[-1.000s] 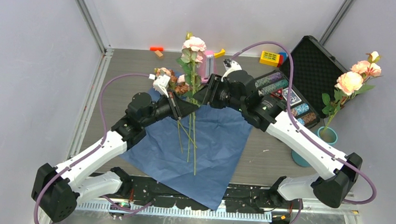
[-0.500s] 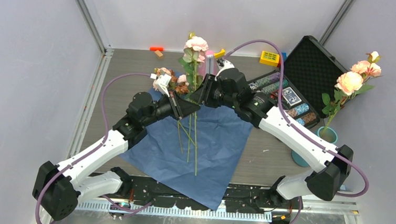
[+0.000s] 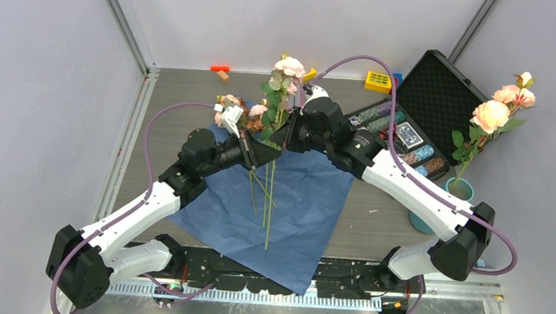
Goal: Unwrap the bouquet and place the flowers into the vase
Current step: Insert the fake flower into the vase.
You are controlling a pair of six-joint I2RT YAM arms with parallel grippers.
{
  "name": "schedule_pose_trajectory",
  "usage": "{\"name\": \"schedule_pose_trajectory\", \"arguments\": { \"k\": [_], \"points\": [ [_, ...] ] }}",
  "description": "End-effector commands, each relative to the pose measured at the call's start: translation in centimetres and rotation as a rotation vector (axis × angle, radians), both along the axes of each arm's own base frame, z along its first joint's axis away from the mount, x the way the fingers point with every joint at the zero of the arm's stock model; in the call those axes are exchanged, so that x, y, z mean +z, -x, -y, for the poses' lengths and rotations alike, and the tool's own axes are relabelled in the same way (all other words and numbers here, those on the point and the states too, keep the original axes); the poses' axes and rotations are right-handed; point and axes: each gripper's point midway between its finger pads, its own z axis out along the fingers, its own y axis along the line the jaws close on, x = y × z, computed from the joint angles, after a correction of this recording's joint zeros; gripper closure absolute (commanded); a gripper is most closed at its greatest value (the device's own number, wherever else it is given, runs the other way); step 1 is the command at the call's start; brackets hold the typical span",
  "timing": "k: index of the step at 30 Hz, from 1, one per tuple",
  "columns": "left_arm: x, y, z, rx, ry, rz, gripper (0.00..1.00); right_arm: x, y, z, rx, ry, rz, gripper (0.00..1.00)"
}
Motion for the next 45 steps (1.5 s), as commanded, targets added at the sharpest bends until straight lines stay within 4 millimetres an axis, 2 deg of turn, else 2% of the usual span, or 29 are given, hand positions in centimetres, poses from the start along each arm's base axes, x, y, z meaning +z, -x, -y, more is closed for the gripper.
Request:
{"name": "schedule_pose_trajectory", "arguments": {
  "k": [1,2,3,6,11,13,15,18,22,26,29,33,35,39,42,45],
  "points": [
    [0.7,0.8,0.3,-0.057,-0.033,0.044,0.98,4.0,-0.8,1.3,-0.077,-0.069,0.115,1.0],
    [0.6,0.8,0.2,-0.053,-0.043,0.043,0.94,3.8,-0.8,1.6,-0.085,-0.063,0.121,1.0],
    [0.5,0.8,0.1,-0.051,-0.056,0.043,0.87,4.4,-0.7,1.9,-0.09,-0.073,0.136,1.0],
    [-0.1,0.9,-0.4,-0.049,-0.117,0.049,0.65,4.2,-0.6,3.3,-0.122,-0.041,0.164,1.0],
    [0.1,0.6,-2.2,-0.018,-0.249,0.1,0.26,4.9,-1.0,7.6,-0.228,0.112,0.245,1.0],
    [-0.1,0.1,-3.5,0.015,-0.308,0.097,0.14,5.0,-1.2,9.9,-0.276,0.208,0.278,1.0],
    [0.0,-0.9,-5.1,0.069,-0.349,0.091,0.08,5.4,-1.2,12.1,-0.306,0.304,0.315,1.0],
    [-0.5,-2.8,-7.8,0.154,-0.393,0.05,0.03,5.7,-1.5,16.2,-0.38,0.481,0.348,1.0],
    [-1.4,-4.7,-11.6,0.264,-0.446,-0.028,0.01,7.7,-1.8,21.4,-0.484,0.619,0.379,1.0],
    [-1.3,-6.4,-17.2,0.521,-0.578,-0.038,0.02,10.6,-2.0,26.2,-0.594,0.689,0.405,1.0],
    [-0.4,-6.6,-19.3,0.594,-0.666,0.022,0.01,13.7,-1.6,30.1,-0.725,0.818,0.448,1.0],
    [0.1,-6.5,-20.9,0.648,-0.728,0.053,0.0,16.4,-1.2,34.0,-0.856,1.023,0.455,1.0],
    [0.2,-6.4,-21.2,0.663,-0.736,0.058,0.01,17.5,-1.1,35.5,-0.913,1.072,0.461,1.0],
    [0.3,-6.3,-21.5,0.678,-0.741,0.07,0.01,19.9,-0.8,37.9,-1.016,1.059,0.496,1.0],
    [0.0,-6.3,-22.1,0.705,-0.755,0.078,0.01,22.2,-0.4,38.9,-1.067,0.999,0.545,1.0],
    [-0.3,-6.4,-22.3,0.712,-0.766,0.078,0.01,23.4,0.1,39.8,-1.107,1.014,0.558,1.0]
  ]
}}
